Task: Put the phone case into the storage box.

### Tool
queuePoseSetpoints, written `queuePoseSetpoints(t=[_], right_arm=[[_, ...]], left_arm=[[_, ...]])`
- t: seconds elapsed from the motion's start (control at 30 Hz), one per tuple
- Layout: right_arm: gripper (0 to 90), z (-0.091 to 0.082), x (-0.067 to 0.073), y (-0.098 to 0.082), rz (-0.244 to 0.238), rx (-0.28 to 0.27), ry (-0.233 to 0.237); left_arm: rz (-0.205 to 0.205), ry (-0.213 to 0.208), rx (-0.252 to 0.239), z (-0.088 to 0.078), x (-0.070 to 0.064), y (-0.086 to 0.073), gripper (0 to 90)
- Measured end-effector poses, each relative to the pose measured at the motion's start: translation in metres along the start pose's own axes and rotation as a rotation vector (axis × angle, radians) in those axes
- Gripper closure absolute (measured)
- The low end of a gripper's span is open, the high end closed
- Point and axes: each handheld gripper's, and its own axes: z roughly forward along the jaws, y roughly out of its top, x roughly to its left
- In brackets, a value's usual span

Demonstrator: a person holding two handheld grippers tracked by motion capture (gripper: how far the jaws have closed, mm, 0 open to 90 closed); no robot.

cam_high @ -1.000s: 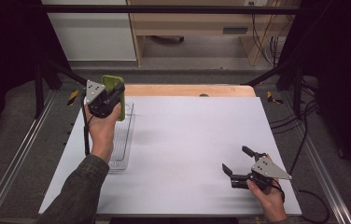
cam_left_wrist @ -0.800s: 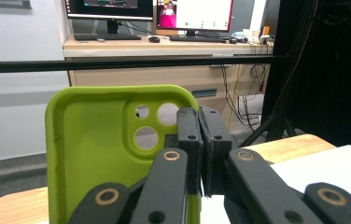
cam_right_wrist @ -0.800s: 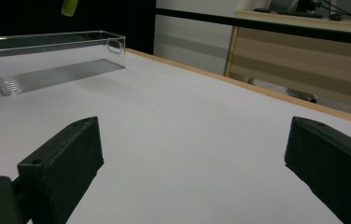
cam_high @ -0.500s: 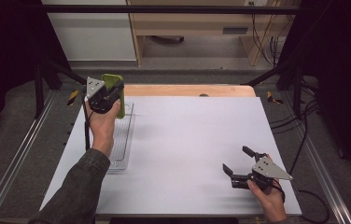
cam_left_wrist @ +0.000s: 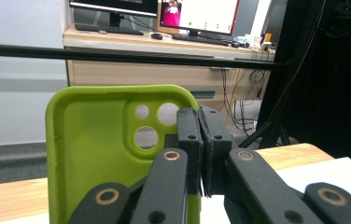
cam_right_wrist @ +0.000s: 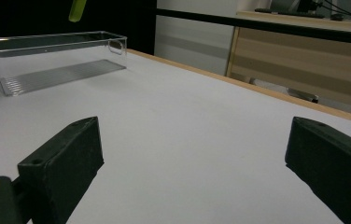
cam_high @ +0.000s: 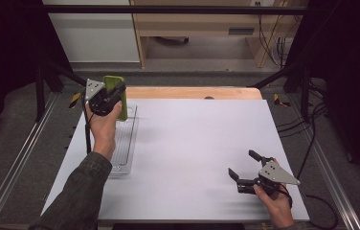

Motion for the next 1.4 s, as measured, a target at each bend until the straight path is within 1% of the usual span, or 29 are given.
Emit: queuePoseSetpoints(t=[0.13, 0.37, 0.47, 0.53, 0.63, 0.83, 0.93, 1.03, 1.07, 1.17, 1.4], right_arm=[[4.2, 0.000, 0.000, 0.000, 0.003, 0.001, 0.001], [4.2, 0.001, 0.001, -0.001, -0.002, 0.006, 0.005], [4.2, 0.002, 0.001, -0.001, -0.004, 0.009, 0.008], [4.2, 0.002, 0.001, -0.001, -0.006, 0.008, 0.009], [4.3, 0.003, 0.002, -0.001, -0.008, 0.010, 0.010], [4.2, 0.003, 0.001, -0.001, -0.005, 0.008, 0.011], [4.3, 0.003, 0.002, -0.001, -0.007, 0.009, 0.011], [4.2, 0.003, 0.001, -0.001, -0.009, 0.008, 0.009], [4.2, 0.003, 0.001, -0.001, -0.008, 0.008, 0.009], [4.2, 0.003, 0.001, -0.001, -0.008, 0.008, 0.010], [4.2, 0.004, 0.002, -0.001, -0.009, 0.009, 0.011]], left_arm=[[-0.002, 0.003, 0.003, 0.005, 0.002, -0.003, 87.3], [-0.037, 0.011, 0.004, 0.018, 0.010, -0.012, 87.3], [-0.046, 0.014, 0.006, 0.023, 0.013, -0.015, 87.3], [-0.043, 0.021, 0.002, 0.026, 0.016, -0.016, 87.3], [-0.055, 0.021, -0.004, 0.030, 0.019, -0.018, 87.3], [-0.059, 0.026, 0.001, 0.036, 0.023, -0.024, 87.3], [-0.048, 0.025, 0.008, 0.038, 0.023, -0.026, 87.3], [-0.057, 0.024, 0.007, 0.041, 0.023, -0.029, 87.3], [-0.053, 0.026, 0.012, 0.042, 0.023, -0.029, 87.3], [-0.045, 0.030, 0.015, 0.043, 0.023, -0.030, 87.3], [-0.039, 0.036, 0.016, 0.043, 0.025, -0.031, 87.3]])
